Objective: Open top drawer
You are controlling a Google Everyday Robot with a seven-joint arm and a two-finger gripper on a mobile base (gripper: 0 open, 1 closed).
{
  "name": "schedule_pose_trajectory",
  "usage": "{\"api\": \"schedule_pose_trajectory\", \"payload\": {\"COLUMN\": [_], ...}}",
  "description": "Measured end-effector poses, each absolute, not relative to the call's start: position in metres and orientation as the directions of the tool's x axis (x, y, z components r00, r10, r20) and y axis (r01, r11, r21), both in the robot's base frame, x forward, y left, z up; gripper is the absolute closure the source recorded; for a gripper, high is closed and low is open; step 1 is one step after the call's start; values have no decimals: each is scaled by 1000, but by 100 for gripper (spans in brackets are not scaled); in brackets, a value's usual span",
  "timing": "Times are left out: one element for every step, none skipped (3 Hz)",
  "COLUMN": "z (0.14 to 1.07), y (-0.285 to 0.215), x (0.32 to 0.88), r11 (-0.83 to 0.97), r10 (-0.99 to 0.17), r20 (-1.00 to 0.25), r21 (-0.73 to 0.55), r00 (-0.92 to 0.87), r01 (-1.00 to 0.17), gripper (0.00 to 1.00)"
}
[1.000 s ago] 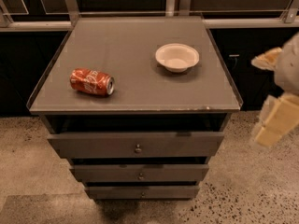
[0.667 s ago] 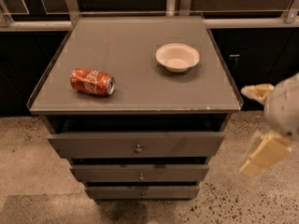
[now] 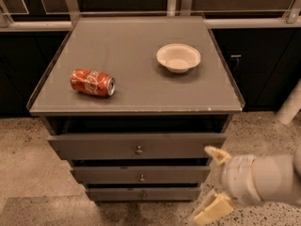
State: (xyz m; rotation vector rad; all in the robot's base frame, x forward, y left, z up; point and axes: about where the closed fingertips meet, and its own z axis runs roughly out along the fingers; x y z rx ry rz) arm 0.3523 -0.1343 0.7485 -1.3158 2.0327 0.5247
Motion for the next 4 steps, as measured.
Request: {"api": "schedule_pose_trajectory", "payload": {"z": [707, 714, 719, 717], "y": [-128, -143, -154, -153], "x": [342, 353, 389, 432], "r11": [445, 485, 510, 494], "r10": [-625, -623, -607, -594], "r20": [-705, -703, -734, -767], "r21": [32, -1, -65, -110], "r00": [-336, -344, -305, -243], "r01": [-895, -874, -858, -862], "gripper": [0, 0, 0, 0]}}
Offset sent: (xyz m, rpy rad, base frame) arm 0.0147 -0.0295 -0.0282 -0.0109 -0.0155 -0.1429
